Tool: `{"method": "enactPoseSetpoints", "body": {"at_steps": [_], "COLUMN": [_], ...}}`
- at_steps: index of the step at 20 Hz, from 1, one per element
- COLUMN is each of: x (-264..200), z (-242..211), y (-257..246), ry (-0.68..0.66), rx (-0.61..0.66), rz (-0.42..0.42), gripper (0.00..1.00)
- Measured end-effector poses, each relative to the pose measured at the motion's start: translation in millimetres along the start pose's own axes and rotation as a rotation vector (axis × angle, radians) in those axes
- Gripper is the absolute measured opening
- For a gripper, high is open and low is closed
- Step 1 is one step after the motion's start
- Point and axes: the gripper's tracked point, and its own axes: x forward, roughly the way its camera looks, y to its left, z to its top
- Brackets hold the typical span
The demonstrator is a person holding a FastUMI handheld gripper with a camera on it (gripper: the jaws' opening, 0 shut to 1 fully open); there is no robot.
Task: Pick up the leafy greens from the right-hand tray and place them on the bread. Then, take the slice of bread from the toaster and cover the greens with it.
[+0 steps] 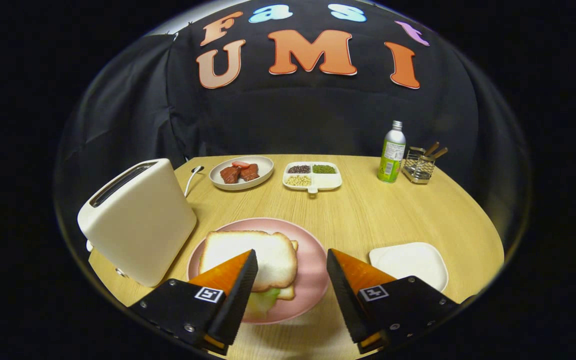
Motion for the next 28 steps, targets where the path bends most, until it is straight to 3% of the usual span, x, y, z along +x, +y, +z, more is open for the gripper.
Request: {"method": "enactPoseSetpoints", "body": {"at_steps": [4, 8, 11, 19, 28], "x": [-16.2, -38.1, -57.2, -95.0, -110.3], "z": [18.7, 36.7, 48.4, 64.6, 68.0], "y": [-36.9, -74.3, -90.7, -167.4, -200.0], "ry": [-0.08, -0.165, -0.218, -0.317, -0.375], "rx": [-0.026, -0.033, -0.015, -0.018, 0.02], "rz": [-0.058, -0.112, -0.092, -0.19, -0.242], "gripper": [0.97, 0.98, 0.97, 0.98, 0.98]}}
